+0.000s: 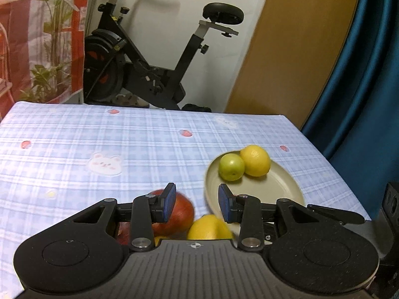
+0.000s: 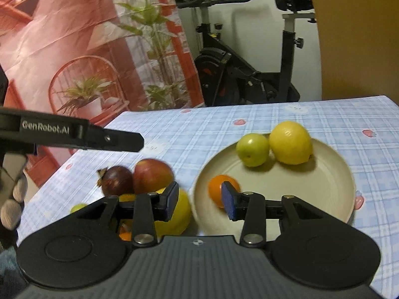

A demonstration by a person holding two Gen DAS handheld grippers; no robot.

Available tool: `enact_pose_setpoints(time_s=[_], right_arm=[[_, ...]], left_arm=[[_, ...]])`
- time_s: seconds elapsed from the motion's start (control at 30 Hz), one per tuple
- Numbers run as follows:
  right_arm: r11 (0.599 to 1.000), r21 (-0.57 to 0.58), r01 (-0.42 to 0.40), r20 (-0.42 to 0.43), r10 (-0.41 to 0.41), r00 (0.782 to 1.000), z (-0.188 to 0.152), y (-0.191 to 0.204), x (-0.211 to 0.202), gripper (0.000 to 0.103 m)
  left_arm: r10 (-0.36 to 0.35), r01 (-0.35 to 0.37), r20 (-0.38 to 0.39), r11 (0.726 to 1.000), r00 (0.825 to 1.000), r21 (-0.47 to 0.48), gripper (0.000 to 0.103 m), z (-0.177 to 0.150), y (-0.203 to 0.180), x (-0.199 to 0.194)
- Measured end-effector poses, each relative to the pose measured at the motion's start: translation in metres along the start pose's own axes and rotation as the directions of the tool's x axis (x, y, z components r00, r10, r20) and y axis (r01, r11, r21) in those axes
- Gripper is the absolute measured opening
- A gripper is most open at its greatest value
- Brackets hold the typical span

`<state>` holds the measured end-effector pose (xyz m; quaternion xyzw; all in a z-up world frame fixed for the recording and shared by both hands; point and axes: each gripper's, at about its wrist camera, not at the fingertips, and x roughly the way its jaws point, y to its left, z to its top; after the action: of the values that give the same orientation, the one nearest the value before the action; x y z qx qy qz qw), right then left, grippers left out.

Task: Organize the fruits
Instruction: 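Grasp the large yellow lemon with the left gripper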

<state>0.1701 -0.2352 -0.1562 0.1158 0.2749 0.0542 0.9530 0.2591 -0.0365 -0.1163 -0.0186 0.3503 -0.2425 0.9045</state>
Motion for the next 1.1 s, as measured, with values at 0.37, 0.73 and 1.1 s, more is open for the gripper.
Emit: enact_pose_setpoints(time_s=[0.37, 0.73, 1.1], right_arm=[[0.995, -0.096, -0.022, -0.036, 0.018, 0.999, -0.009, 0.034, 0.010, 0.052], [0.981, -0.195, -0.010, -0.091, -0.008, 0.996, -0.016, 0.046, 0.042, 0.059], [0.983, -0.182, -0.037, -0.076, 0.023, 0.997, -0.031, 0.041, 0.020, 0.047]], left_arm=[[-0.002, 0.001, -0.030, 1.000, 1.000, -0.026, 0.039, -0.027, 0.021, -0.013], [-0.046, 0.045, -0.060, 0.999, 0.997, -0.021, 0.039, -0.034, 0.011, 0.002], [-0.074, 0.075, -0.119, 0.997, 0.990, 0.003, 0.039, -0.042, -0.006, 0.027]])
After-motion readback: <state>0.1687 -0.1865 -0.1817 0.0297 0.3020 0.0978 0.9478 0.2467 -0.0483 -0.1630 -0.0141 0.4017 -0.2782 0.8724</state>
